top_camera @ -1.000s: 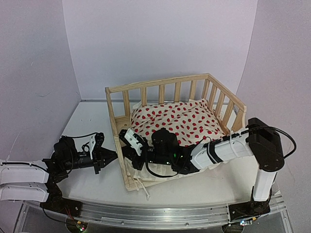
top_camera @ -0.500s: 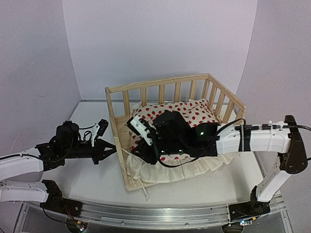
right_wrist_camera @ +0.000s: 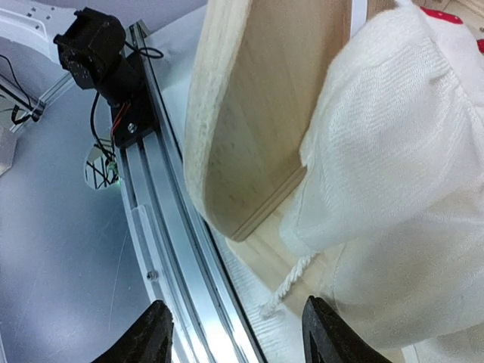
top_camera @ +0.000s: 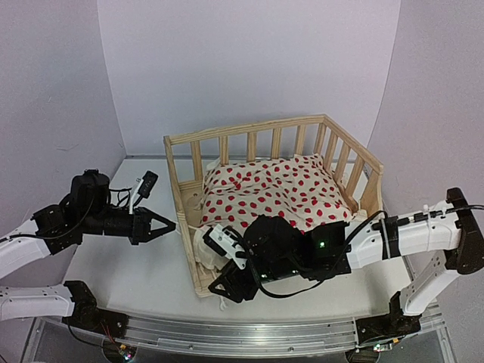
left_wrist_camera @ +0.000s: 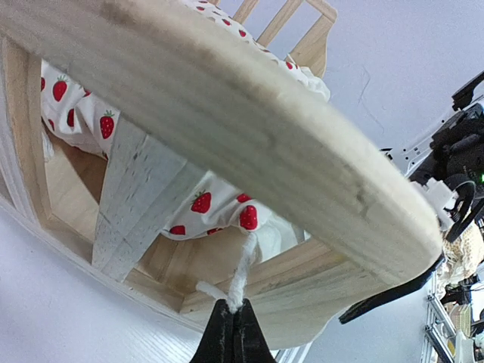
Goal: Set up the pet bed
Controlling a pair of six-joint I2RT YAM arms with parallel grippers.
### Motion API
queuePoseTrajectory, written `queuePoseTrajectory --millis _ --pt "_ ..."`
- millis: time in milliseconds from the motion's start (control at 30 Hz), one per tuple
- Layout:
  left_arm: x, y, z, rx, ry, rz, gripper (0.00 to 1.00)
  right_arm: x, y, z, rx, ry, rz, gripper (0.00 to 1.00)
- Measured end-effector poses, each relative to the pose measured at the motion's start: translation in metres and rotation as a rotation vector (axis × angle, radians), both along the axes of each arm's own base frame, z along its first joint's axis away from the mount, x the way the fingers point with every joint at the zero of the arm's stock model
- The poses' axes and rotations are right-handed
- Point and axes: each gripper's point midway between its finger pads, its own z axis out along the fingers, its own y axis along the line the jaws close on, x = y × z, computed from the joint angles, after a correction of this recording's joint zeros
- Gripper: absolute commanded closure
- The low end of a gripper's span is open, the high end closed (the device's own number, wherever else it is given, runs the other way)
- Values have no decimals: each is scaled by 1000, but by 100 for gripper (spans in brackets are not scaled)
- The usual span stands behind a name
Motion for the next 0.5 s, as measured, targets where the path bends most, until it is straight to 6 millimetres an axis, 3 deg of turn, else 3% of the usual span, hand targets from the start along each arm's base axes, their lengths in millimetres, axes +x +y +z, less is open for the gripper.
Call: queuePoseTrajectory --millis 133,400,500 --pt "3 -2 11 14 5 -3 100 11 6 1 59 -56 -62 53" --pt "2 -2 32 7 -4 -6 99 7 13 -13 100 -121 -153 56" --pt "2 -3 47 -10 -27 -12 99 21 8 -15 118 -160 -244 60"
